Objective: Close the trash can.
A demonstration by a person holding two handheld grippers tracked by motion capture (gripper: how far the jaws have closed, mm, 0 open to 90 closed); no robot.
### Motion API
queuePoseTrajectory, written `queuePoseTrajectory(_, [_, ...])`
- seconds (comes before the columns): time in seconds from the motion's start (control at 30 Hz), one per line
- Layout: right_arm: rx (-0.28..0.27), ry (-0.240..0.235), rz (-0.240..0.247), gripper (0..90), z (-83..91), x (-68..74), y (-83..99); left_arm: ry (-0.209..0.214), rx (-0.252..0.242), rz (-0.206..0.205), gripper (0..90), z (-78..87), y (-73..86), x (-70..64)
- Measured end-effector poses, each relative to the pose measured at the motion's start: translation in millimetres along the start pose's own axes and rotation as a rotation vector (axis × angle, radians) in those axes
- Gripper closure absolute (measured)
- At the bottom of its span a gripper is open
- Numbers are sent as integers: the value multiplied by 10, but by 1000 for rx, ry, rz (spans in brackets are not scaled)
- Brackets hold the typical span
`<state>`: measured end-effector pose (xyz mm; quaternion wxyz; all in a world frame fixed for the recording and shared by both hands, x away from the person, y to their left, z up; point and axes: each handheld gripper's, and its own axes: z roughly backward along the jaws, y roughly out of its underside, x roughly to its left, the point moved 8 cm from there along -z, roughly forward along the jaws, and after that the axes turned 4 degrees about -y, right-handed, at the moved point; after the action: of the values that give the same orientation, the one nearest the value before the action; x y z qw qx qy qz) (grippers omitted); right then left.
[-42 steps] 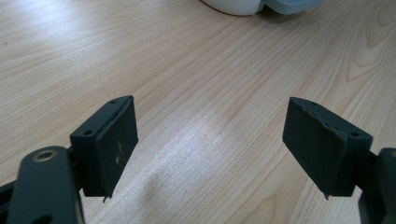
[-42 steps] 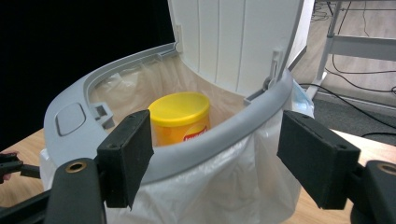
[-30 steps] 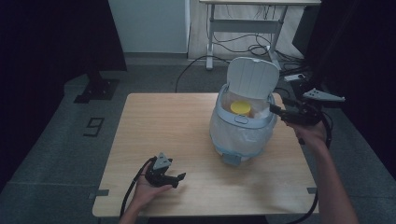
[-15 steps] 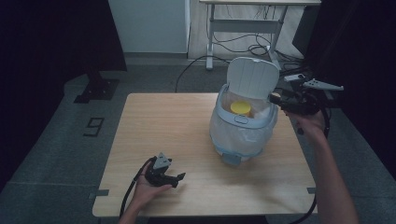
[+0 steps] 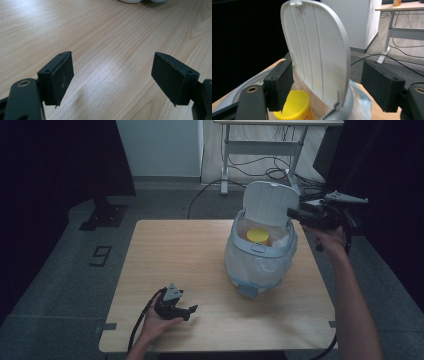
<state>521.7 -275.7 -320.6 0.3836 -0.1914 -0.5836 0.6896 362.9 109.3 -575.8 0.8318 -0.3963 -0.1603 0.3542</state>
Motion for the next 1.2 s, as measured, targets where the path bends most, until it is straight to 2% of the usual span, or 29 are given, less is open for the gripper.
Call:
queuePoseTrajectory(0.3, [-15, -34, -1, 246, -112, 83, -107, 0, 2, 1, 180, 1, 6, 7])
queuePoseTrajectory(0.37, [-11, -27, 6, 242, -128, 94, -111, 1, 2, 1, 180, 2, 6, 5])
queuePoseTrajectory(0.57, [-13, -51, 8, 239, -89, 140, -89, 6, 8, 0, 181, -10, 11, -7])
queuePoseTrajectory(0.8, [3, -86, 29, 170, -18, 332, -1, 14, 18, -9, 180, -36, 12, -45])
queuePoseTrajectory(1.07, [47, -124, 51, 143, 28, 506, 167, 22, 25, -17, 180, -61, 13, -92])
queuePoseTrajectory(1.2, [58, -162, 64, 143, 51, 625, 265, 27, 28, -20, 180, -72, 16, -107])
